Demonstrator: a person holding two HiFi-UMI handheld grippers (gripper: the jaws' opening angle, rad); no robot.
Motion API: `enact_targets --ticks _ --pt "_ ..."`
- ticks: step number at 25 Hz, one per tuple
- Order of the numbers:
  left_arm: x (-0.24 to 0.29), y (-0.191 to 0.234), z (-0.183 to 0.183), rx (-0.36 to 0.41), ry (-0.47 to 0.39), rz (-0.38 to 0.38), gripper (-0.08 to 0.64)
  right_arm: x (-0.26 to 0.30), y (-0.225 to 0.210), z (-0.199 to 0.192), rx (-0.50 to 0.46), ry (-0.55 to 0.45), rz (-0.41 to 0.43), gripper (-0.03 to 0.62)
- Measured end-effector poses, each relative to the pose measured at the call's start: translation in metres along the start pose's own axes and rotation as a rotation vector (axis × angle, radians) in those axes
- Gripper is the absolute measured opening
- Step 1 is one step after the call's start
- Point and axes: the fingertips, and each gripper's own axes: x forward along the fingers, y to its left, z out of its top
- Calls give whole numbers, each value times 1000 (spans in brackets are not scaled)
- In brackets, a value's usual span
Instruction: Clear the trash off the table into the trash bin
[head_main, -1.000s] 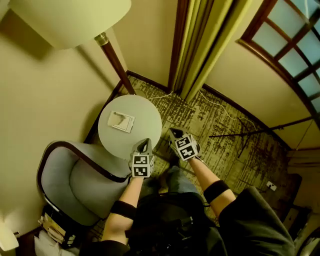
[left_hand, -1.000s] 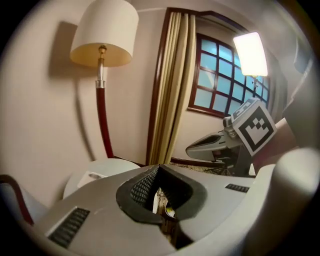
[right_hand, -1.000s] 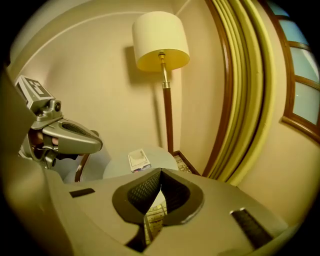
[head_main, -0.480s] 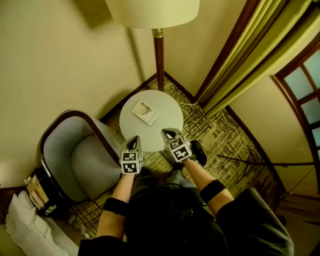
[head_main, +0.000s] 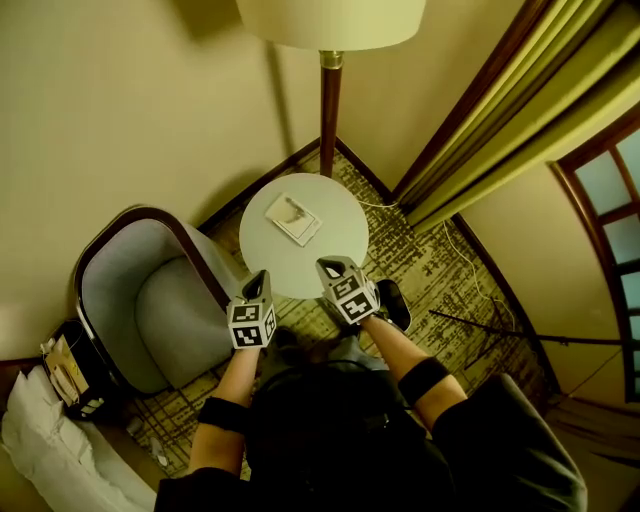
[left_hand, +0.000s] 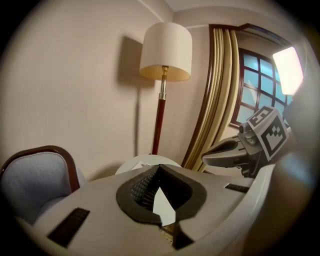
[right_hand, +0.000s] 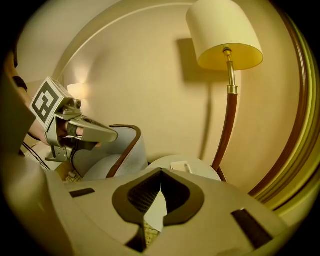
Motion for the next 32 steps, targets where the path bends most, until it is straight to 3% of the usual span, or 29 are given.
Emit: enact_targets --ticks 10,13,19,23,29,32 --pt "25 -11 5 99 51 -68 0 -1 -6 -10 21 30 -4 3" --pt "44 -20 4 177 95 -139 94 -1 -13 -18 51 37 -10 3" --pt "100 -18 -9 309 202 -252 174 16 -28 -39 108 52 -32 3" --pt "145 -2 -35 385 287 -284 235 40 -40 -56 159 64 -58 3" --pt "204 12 -85 573 426 -363 332 79 -50 -73 198 64 -63 3" --pt "231 21 -103 661 457 -388 371 96 -50 -82 207 68 -63 3"
